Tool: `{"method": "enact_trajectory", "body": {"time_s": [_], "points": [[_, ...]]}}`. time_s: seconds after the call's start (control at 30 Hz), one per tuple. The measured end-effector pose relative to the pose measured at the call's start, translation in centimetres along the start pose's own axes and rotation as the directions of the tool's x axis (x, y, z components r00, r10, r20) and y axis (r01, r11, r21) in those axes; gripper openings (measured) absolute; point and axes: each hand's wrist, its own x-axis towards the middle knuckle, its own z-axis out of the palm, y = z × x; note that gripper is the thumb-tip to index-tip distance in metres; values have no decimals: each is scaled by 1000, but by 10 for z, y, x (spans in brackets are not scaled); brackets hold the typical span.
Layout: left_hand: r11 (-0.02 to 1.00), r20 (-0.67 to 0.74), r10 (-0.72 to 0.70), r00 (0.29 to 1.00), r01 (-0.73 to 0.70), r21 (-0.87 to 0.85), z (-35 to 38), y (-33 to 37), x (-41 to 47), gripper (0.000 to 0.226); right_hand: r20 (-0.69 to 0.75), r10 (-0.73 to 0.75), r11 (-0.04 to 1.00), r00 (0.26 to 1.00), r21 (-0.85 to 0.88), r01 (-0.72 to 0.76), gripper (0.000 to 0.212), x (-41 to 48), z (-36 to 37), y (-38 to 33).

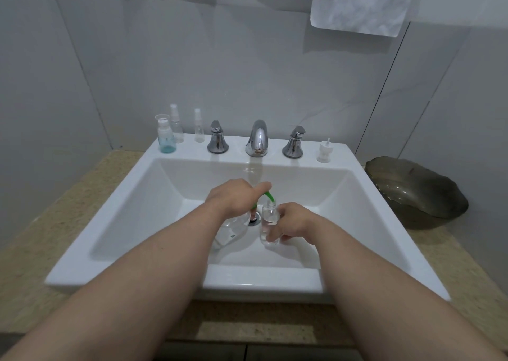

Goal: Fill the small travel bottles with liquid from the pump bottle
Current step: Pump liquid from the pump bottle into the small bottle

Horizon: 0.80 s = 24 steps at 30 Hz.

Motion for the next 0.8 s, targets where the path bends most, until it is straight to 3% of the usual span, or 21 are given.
{"method": "enact_trajectory", "body": {"time_s": [0.2,0.33,0.8], "points": [[1000,-2,0,1000,0,3,1,0,0,71,-18,2,1000,1000,-10,-2,44,1,0,2],[1000,-7,2,1000,-2,11,1,-1,2,67,-14,-1,1000,1000,-20,1,59,2,1,3],[999,-11,25,1000,-25,45,3,-2,4,57,-10,-4,1000,1000,-12,4,50,1,1,1]]}}
